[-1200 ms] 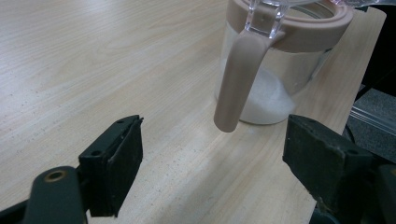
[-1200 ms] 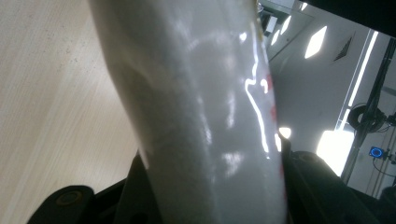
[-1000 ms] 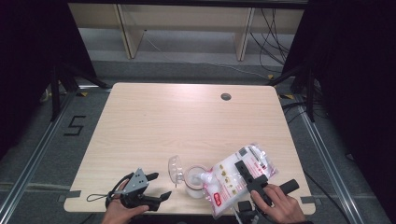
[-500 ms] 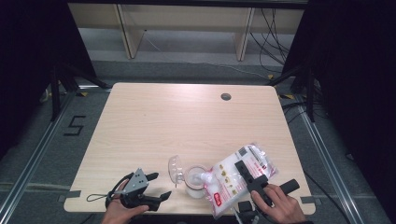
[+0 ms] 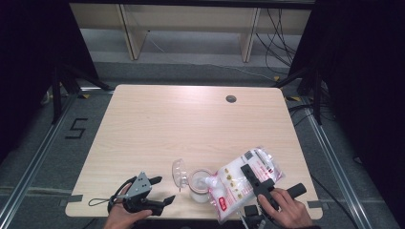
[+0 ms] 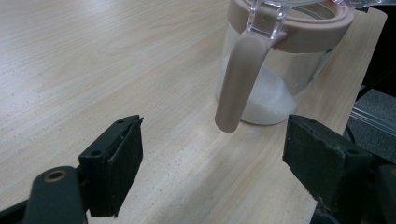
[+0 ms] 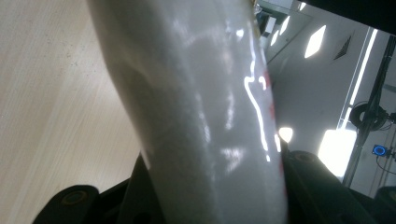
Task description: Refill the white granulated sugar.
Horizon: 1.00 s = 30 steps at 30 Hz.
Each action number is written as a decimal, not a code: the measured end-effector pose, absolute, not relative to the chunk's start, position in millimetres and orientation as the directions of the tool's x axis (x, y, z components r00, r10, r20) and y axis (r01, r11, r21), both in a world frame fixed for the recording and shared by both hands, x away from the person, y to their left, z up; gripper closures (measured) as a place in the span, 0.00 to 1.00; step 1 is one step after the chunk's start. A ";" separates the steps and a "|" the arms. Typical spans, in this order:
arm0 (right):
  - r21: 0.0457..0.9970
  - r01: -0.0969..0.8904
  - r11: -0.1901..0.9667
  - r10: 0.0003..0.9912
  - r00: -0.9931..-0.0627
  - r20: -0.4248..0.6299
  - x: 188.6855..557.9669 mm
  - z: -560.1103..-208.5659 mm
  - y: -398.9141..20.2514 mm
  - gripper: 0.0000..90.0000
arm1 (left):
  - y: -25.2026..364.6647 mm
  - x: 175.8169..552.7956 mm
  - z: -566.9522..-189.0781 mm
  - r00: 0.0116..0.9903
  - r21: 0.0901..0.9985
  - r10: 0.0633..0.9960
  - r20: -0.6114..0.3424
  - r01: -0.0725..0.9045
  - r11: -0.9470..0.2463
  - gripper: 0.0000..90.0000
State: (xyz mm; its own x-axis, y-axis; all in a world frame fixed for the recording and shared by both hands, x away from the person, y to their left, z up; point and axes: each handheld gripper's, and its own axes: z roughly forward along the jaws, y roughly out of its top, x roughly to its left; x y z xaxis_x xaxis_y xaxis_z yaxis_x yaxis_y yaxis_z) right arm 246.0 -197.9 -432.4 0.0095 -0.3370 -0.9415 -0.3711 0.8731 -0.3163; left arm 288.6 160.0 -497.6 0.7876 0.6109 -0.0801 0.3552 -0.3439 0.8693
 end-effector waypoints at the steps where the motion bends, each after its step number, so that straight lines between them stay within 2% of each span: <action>1: -0.323 -0.378 0.868 -0.342 0.016 -0.939 246.6 -432.4 -197.8 0.73 | 159.9 288.7 -497.7 0.789 0.871 0.610 -0.079 0.353 -0.343 0.22; 4: -0.298 -0.376 0.877 -0.318 0.011 -0.948 246.7 -434.1 -199.1 0.73 | 159.7 288.6 -497.7 0.788 0.872 0.610 -0.079 0.351 -0.342 0.22; 14: -0.296 -0.378 0.877 -0.317 0.006 -0.948 247.6 -434.2 -199.8 0.73 | 159.0 287.6 -498.3 0.779 0.867 0.620 -0.097 0.372 -0.331 0.22; 23: -0.309 -0.381 0.871 -0.335 -0.001 -0.942 250.3 -434.8 -200.4 0.73 | 159.7 288.7 -497.8 0.789 0.870 0.610 -0.078 0.352 -0.344 0.22; 24: -0.293 -0.367 0.883 -0.326 -0.031 -0.945 249.9 -436.1 -201.0 0.73 | 158.8 288.5 -498.2 0.784 0.874 0.614 -0.089 0.357 -0.330 0.22; 30: -0.287 -0.354 0.890 -0.319 -0.032 -0.947 250.6 -438.6 -202.4 0.74 | 159.4 287.0 -497.5 0.773 0.870 0.627 -0.100 0.374 -0.321 0.22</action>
